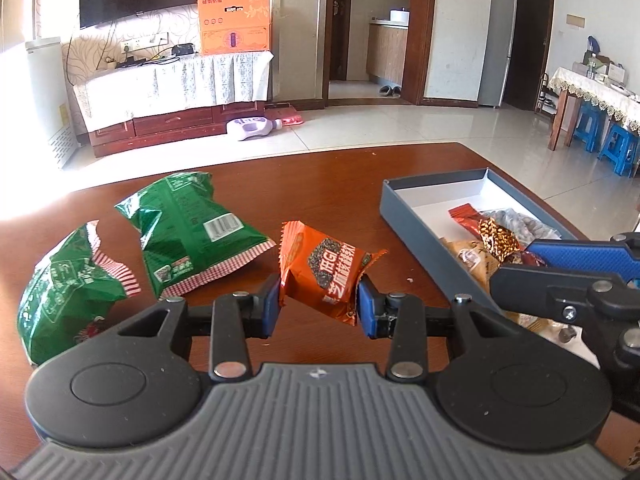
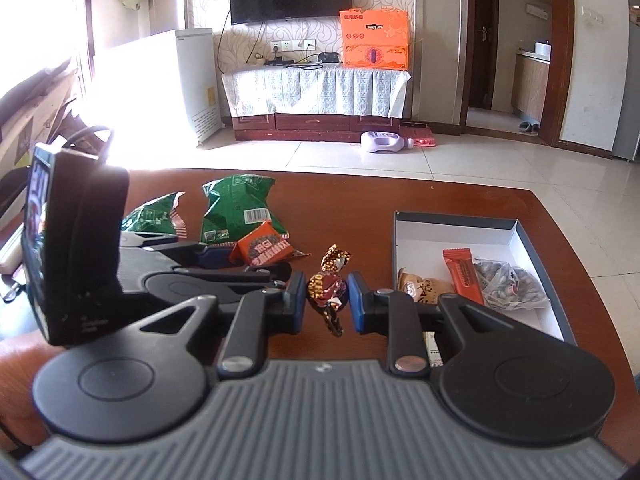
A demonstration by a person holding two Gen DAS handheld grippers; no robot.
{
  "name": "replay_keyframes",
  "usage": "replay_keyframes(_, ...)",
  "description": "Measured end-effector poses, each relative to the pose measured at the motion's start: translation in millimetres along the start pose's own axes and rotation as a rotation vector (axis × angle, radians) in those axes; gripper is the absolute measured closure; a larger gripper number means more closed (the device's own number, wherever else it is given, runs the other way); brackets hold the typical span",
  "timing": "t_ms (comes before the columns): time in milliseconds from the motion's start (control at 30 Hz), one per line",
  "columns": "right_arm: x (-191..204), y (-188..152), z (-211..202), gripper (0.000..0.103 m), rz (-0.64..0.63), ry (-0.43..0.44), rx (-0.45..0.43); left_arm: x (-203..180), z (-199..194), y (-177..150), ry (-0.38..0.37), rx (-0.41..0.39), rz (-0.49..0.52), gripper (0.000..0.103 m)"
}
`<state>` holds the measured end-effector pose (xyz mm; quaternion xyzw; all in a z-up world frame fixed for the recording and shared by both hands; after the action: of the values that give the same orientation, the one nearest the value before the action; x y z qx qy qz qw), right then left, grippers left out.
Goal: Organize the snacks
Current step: 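Lift chocolate and orange packet and carry them over the white box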
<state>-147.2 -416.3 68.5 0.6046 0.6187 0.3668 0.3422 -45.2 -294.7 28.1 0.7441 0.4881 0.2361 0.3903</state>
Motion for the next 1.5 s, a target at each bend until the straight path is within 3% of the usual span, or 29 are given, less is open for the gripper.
replay_keyframes(1500,-34.0,-3.1,-16.7,0.077,0.035,-0.051,-0.038,-48.2,5.9,18.3,-0.064,-0.028,0.001,0.057)
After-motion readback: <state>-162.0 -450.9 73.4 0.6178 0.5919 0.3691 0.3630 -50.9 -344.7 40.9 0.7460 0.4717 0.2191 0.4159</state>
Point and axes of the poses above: each gripper's, at about its wrist camera, not at the fingertips, and z roughly the way its jaws point, x to its left, y to its top, the point moved 6 cm from there along z, roughly the way its jaws point
